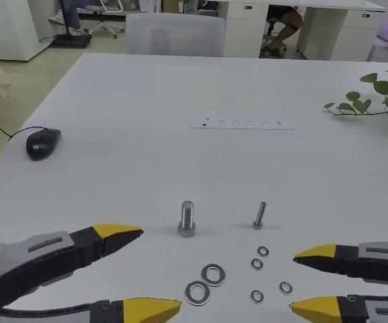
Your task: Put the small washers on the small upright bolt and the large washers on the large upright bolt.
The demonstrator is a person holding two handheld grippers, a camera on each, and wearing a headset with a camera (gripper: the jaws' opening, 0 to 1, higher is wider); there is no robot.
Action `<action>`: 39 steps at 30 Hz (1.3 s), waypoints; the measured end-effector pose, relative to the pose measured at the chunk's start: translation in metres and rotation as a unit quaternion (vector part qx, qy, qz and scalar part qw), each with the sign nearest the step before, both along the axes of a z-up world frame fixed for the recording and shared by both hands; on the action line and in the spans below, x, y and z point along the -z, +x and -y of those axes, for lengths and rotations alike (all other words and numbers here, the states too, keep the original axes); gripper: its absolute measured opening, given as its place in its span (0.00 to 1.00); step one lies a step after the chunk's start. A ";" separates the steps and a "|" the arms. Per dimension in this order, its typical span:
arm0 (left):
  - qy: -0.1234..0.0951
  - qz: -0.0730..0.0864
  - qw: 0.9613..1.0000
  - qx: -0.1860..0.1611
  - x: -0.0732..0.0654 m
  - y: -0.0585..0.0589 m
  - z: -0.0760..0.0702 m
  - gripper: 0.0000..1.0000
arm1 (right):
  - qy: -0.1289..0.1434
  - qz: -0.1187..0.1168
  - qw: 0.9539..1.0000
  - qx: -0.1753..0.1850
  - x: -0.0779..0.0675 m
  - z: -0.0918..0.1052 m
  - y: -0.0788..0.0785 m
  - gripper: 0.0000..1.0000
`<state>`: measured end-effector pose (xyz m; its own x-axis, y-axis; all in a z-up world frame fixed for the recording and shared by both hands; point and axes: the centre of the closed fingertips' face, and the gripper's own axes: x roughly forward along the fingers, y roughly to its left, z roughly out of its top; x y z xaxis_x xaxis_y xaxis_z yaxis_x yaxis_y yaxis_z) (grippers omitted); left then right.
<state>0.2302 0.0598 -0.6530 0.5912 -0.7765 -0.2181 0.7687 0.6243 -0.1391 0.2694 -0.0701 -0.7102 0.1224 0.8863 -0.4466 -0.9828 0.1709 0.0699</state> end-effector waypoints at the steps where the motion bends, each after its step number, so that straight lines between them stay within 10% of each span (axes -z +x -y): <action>1: 0.001 -0.001 1.000 0.001 0.001 0.000 0.000 0.54 | 0.000 0.001 1.000 0.000 0.000 0.000 0.000 0.40; 24: 0.006 -0.004 1.000 0.013 0.004 -0.002 0.002 0.54 | -0.010 -0.004 1.000 0.010 0.005 0.005 -0.001 0.39; 39: 0.006 -0.004 1.000 0.013 0.005 0.000 0.003 0.53 | -0.080 0.025 0.996 0.013 0.019 0.019 0.023 0.37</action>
